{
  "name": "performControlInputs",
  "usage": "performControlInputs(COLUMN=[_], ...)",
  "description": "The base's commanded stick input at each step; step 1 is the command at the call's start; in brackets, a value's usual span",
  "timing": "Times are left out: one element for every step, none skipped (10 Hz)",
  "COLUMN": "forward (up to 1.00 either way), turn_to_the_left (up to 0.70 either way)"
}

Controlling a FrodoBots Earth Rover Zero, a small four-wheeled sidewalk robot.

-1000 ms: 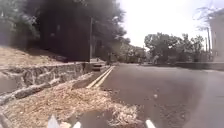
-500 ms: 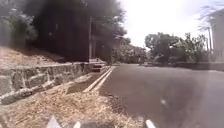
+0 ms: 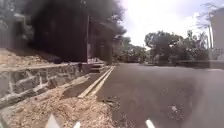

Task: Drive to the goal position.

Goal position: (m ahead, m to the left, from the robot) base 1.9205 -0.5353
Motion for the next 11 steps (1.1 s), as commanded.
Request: performControlInputs(forward=[0.50, 0.50, 0.50, 0.50, 0.50, 0.50, 0.50, 0.50, 0.50, 0.50, 0.50], turn_to_the_left=[0.00, 0.00, 0.00, 0.00, 0.00, 0.00, 0.00, 0.00, 0.00, 0.00, 0.00])
